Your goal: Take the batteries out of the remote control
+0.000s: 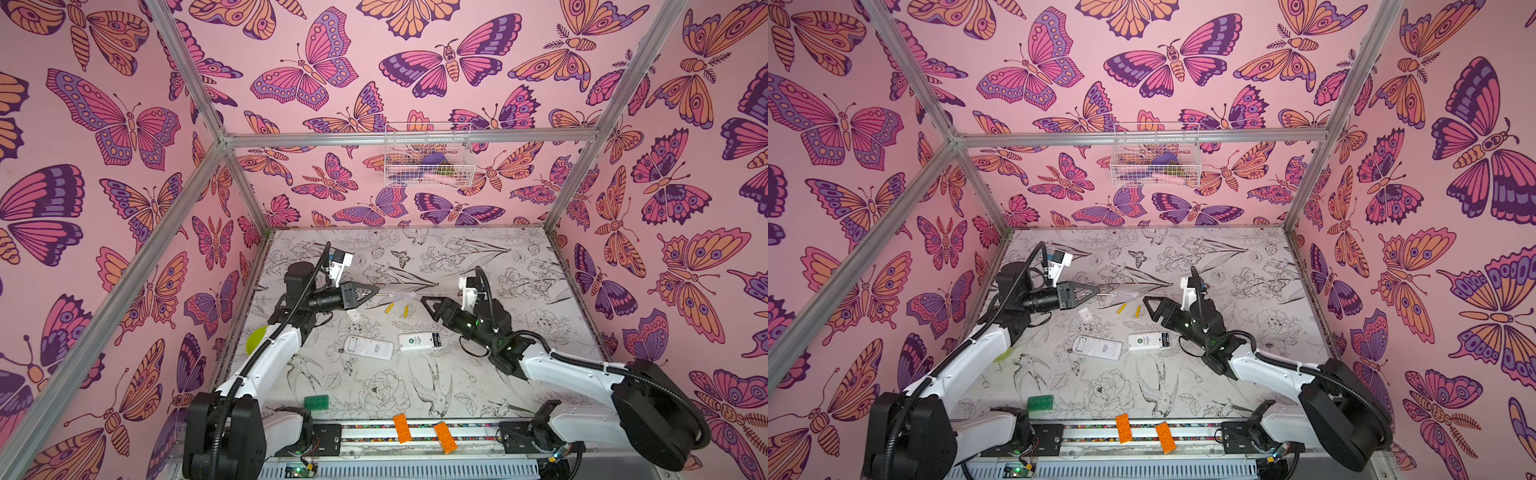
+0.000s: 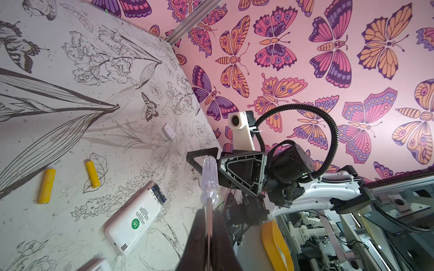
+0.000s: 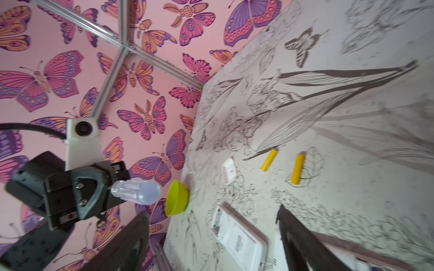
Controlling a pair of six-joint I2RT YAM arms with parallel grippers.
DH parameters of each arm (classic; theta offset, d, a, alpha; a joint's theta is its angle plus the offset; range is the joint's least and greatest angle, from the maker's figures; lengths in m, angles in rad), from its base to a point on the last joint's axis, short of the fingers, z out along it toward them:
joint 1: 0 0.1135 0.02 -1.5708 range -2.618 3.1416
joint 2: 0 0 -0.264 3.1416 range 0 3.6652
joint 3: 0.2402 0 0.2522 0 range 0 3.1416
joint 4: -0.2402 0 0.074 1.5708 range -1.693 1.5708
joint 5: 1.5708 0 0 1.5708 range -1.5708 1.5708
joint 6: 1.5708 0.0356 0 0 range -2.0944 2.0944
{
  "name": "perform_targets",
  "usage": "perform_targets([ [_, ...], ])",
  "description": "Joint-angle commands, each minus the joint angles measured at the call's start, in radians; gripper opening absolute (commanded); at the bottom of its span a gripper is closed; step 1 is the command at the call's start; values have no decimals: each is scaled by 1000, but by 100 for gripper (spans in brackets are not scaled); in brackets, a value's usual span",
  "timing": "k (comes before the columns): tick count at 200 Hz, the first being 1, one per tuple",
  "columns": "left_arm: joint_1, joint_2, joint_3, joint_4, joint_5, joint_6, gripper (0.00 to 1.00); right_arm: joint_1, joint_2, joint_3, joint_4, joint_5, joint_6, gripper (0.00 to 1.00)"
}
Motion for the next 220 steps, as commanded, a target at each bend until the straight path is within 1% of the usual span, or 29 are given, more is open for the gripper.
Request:
perform_targets([
  [1,-3,1,-30,144,30,-96,0,3,52,56,234,-136,100,82],
  [21,-15,4,-37,173,40,-109,0,6,115,65,369,-184,153,78],
  [38,-39,13,-47,208,45,-97,0,21,160,82,419,-206,164,75],
  [55,-49,21,-40,227,52,-130,0,34,206,109,466,-222,184,72],
  [77,-55,25,-51,265,50,-151,0,50,259,158,539,-279,206,64],
  [101,-60,28,-56,281,44,-161,0,69,279,190,539,-297,196,59],
  [104,-60,28,-54,283,45,-166,0,69,307,194,539,-298,198,58],
  [110,-60,27,-51,285,49,-173,0,70,319,201,539,-304,202,56],
  [127,-64,24,-56,288,54,-163,0,69,322,208,540,-328,193,54],
  [143,-69,24,-61,290,54,-149,0,70,323,201,539,-316,184,52],
  [157,-70,21,-55,292,60,-168,0,70,327,208,540,-311,197,50],
  [176,-73,22,-56,291,65,-166,0,71,323,221,538,-340,193,49],
  [199,-75,23,-59,292,66,-158,0,64,312,194,539,-294,187,48],
  [220,-76,20,-54,291,82,-168,0,47,294,185,543,-314,191,48],
])
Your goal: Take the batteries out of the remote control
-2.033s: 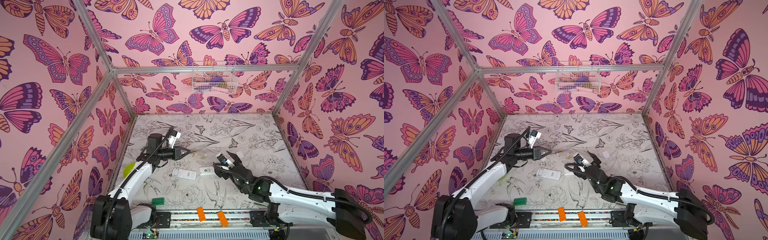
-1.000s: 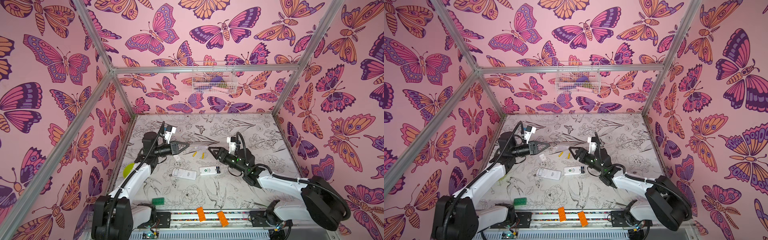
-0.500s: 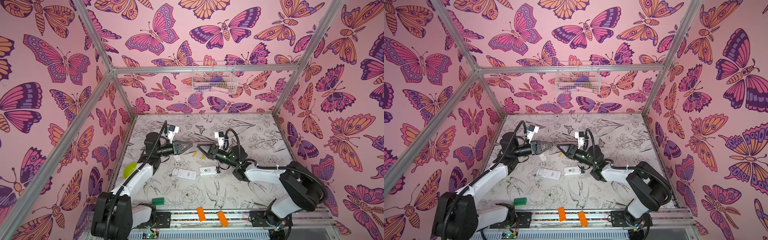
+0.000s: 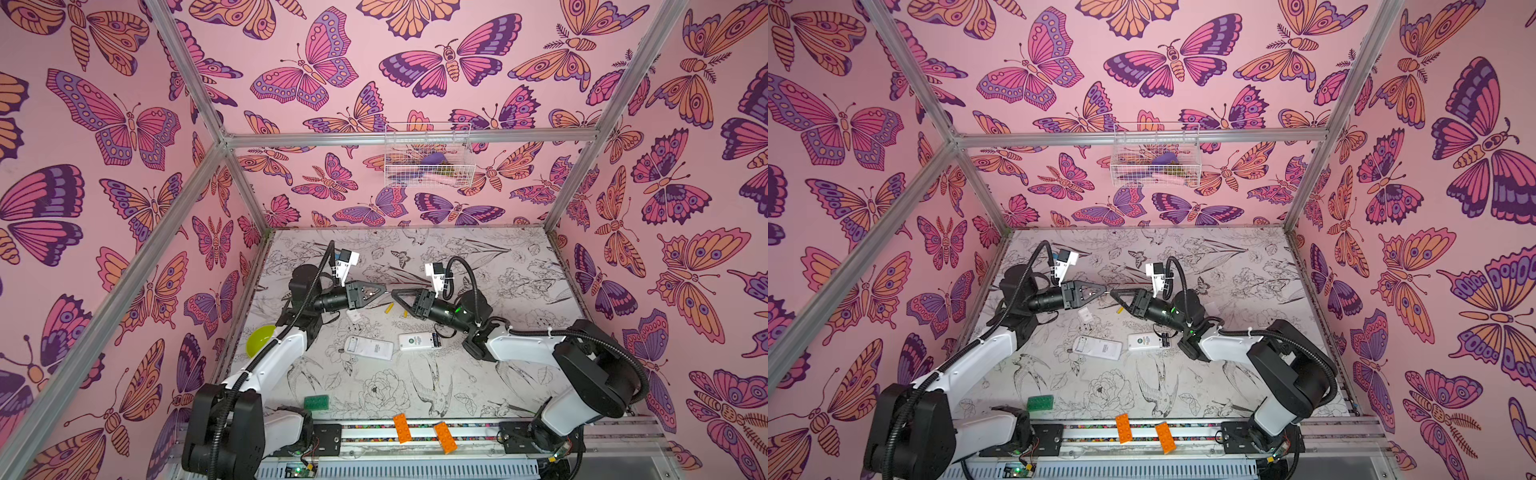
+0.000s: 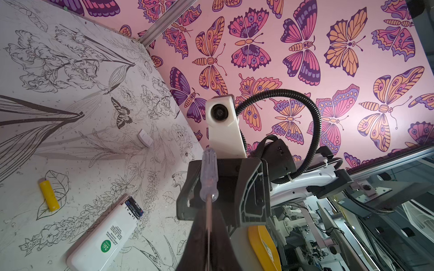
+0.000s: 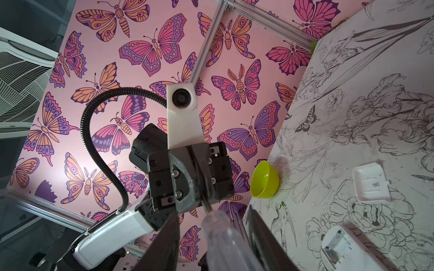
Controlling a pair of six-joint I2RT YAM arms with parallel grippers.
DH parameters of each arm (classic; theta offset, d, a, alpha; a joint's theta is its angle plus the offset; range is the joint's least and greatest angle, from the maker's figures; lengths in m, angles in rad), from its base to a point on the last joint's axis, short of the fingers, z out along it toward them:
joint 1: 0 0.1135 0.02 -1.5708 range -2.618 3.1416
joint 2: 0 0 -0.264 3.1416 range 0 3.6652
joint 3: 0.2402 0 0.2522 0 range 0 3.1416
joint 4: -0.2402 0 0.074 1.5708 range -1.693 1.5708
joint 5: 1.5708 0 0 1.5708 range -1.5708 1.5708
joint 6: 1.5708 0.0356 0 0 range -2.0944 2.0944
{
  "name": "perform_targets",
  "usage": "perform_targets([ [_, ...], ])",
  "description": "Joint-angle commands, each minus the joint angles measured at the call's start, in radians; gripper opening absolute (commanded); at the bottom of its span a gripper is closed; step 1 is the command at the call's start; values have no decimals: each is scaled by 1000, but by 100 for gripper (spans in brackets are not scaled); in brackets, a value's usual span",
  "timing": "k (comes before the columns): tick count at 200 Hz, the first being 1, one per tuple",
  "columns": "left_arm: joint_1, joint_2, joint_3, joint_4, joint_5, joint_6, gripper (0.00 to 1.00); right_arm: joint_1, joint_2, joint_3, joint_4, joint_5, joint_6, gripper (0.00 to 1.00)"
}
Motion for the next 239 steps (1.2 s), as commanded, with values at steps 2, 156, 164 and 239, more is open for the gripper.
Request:
perform_targets([
  [2,-9,-4,-12,30,53,0,0,-14,-24,3,63,-14,9,48],
  [156,-14,-2,-30,30,58,47,0,-26,-4,12,24,-133,-15,29],
  [164,-13,1,-36,31,49,56,0,-27,-4,12,14,-137,-25,24],
  [239,23,1,35,-124,66,164,42,-81,-113,-72,-107,-115,-100,0],
])
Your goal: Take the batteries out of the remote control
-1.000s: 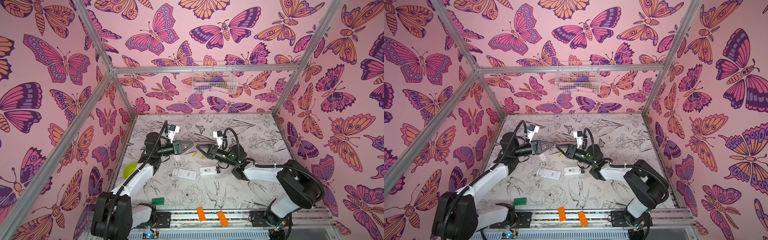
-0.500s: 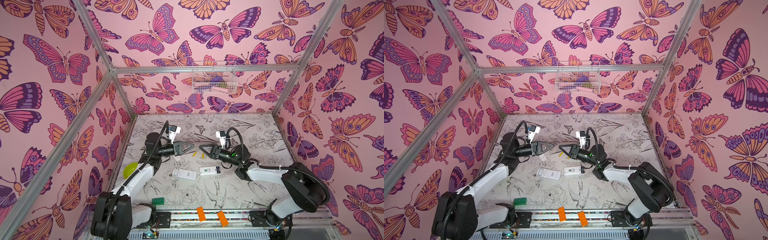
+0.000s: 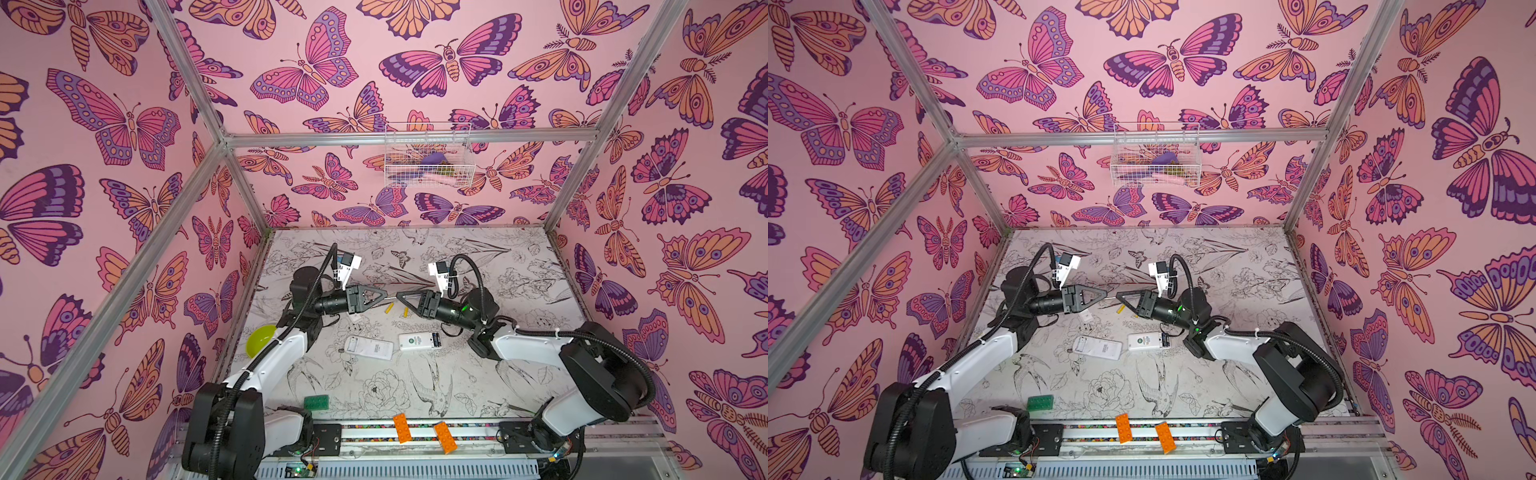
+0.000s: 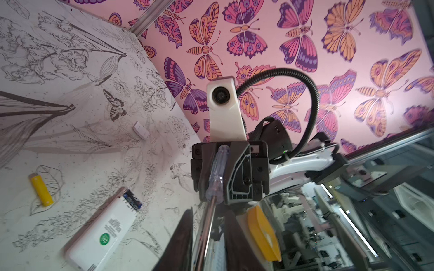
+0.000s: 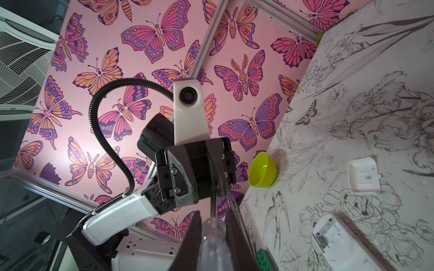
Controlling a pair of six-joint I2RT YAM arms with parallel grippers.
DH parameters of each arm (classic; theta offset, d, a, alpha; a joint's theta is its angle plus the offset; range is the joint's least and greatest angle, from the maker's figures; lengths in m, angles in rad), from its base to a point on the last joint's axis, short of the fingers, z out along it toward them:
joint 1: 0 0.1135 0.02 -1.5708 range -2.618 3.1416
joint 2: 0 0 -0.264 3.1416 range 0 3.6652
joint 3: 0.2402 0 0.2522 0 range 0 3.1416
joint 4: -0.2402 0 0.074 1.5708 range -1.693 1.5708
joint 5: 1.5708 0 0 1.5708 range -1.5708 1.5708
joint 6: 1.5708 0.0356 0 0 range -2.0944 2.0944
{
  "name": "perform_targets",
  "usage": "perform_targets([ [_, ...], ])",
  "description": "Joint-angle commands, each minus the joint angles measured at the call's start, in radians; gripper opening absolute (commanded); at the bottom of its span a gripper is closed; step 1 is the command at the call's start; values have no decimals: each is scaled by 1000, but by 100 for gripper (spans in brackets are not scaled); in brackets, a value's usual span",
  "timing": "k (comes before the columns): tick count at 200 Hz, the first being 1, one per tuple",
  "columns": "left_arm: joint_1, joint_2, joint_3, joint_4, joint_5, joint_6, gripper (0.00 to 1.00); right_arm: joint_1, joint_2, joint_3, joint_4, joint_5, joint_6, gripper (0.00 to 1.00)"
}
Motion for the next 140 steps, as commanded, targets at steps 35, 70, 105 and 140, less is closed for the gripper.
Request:
perform_targets([
  [35,21,14,186,-514,-60,414,57,-75,-247,-84,-383,3,-239,0],
  [70,3,64,325,-823,-138,720,68,-132,-474,-95,-758,57,-439,0],
  [105,-43,92,391,-937,-254,979,77,-197,-664,-118,-979,132,-616,0],
  [140,-110,130,399,-995,-350,1221,85,-215,-777,-123,-1116,204,-799,0],
])
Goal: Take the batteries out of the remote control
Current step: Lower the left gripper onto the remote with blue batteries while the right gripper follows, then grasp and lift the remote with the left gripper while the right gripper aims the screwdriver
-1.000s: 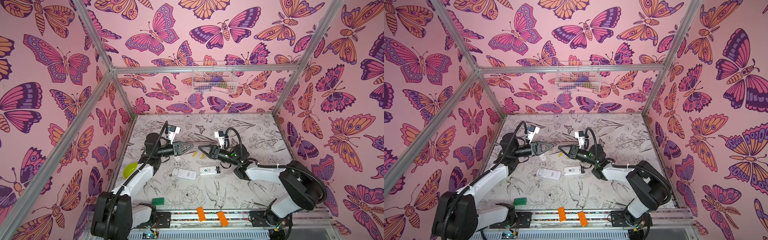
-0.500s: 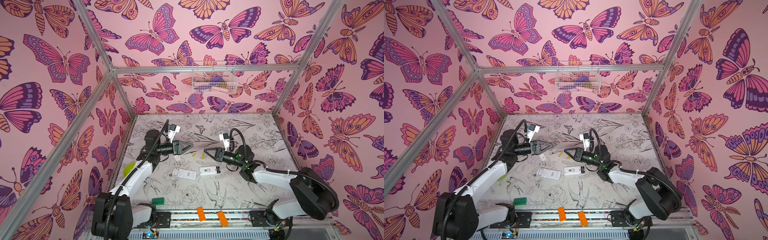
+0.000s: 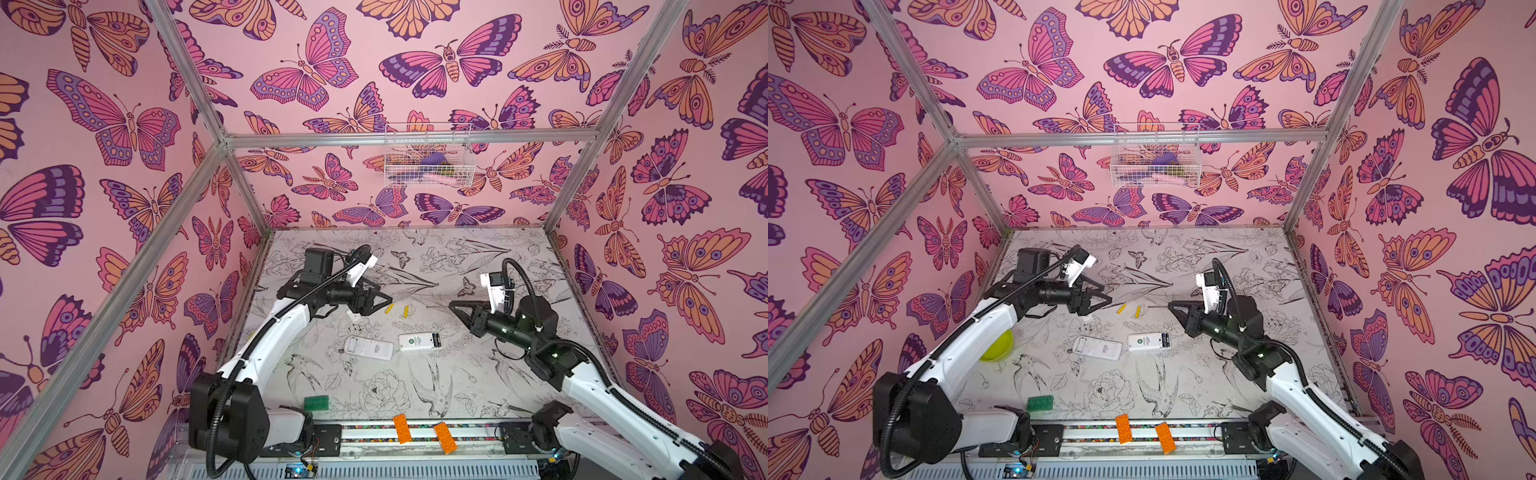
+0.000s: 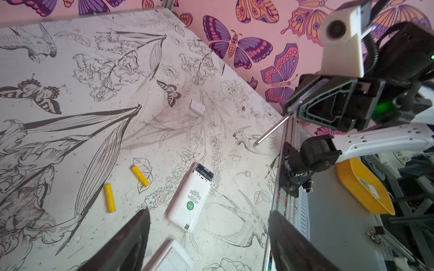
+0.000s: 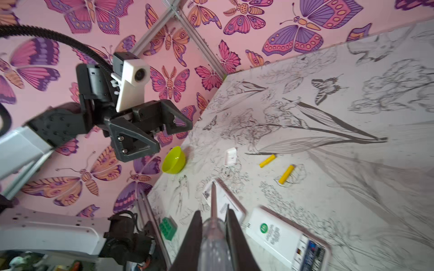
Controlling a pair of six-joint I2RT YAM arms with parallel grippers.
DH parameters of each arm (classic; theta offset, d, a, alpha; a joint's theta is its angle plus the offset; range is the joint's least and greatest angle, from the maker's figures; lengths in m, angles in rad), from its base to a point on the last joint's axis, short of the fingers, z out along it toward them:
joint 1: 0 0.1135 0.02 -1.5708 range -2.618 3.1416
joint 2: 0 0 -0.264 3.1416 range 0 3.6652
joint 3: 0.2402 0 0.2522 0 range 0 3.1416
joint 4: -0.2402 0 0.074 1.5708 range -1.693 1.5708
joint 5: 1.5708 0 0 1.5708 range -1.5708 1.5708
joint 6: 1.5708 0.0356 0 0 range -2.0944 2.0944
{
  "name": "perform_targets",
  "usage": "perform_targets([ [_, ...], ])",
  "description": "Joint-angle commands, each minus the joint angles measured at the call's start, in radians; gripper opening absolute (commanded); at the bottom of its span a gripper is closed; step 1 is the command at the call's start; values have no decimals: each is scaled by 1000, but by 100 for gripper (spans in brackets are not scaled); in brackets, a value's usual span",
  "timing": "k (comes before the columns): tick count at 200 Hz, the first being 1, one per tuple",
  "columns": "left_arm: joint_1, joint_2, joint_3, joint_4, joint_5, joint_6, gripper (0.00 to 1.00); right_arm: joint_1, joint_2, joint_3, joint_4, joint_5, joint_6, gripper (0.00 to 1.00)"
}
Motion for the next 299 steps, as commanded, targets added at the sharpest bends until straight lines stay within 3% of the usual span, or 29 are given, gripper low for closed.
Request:
perform_targets([
  [1,-44,26,20,-110,-88,272,85,-7,-60,-9,-168,75,-198,0],
  [49,-143,86,-8,-117,-211,498,89,-8,-104,16,-298,70,-506,0],
  [74,-205,118,-27,-106,-284,594,90,-7,-71,42,-323,87,-566,0],
  [148,-314,305,-29,15,-372,627,90,-6,12,122,-484,52,-950,0],
  [234,-432,479,20,33,-569,688,89,0,70,91,-496,-14,-993,0],
  [299,-451,490,-3,31,-627,719,60,11,88,90,-502,-10,-995,0],
])
